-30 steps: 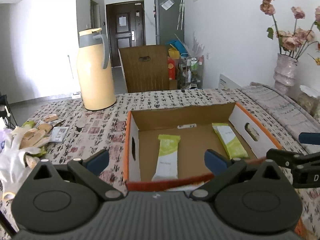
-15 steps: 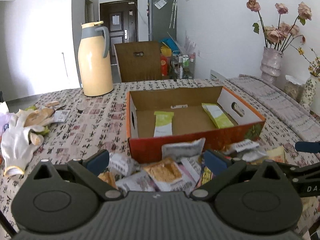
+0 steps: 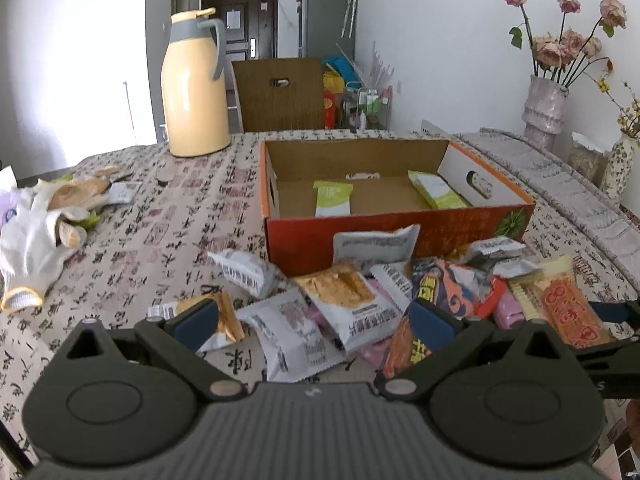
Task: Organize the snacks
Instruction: 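Withdraw both grippers from the box back over the snack pile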
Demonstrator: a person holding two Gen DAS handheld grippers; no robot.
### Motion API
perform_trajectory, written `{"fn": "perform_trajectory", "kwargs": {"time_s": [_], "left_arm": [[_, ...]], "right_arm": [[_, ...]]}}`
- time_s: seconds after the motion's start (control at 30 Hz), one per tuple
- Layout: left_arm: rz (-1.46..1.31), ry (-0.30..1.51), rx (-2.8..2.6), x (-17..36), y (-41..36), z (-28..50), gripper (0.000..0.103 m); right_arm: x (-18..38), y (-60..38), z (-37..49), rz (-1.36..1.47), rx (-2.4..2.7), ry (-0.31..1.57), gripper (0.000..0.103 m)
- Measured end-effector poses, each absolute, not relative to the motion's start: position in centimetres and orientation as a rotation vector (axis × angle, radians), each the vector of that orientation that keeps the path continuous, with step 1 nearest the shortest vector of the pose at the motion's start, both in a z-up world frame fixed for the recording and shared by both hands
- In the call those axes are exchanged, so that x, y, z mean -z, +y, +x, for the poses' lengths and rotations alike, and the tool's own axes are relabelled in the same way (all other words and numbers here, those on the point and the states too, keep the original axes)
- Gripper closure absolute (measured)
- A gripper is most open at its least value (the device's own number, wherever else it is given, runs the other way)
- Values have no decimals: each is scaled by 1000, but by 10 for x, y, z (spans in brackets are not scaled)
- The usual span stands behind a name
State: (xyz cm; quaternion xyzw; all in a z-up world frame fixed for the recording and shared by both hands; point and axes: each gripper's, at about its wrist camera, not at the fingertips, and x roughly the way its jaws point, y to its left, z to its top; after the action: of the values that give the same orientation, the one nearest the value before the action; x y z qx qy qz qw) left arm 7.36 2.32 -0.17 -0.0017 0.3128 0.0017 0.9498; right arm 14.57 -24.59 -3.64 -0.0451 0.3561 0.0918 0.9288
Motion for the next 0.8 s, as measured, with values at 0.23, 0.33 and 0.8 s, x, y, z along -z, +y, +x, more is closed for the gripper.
{"fn": "perform_trajectory", "kwargs": {"time_s": [0.23,0.33,0.8], "left_arm": [[-25,655,-8,8,28,74,0],[-28,660,-6,9,28,74,0],[-38,662,-14,10,31,72,0]], "right_arm": [[49,-236,144,-173,-146,731,41],[48,-239,143,-167,-147,723,51],[39,-262,138,-41,-159,705,63]]}}
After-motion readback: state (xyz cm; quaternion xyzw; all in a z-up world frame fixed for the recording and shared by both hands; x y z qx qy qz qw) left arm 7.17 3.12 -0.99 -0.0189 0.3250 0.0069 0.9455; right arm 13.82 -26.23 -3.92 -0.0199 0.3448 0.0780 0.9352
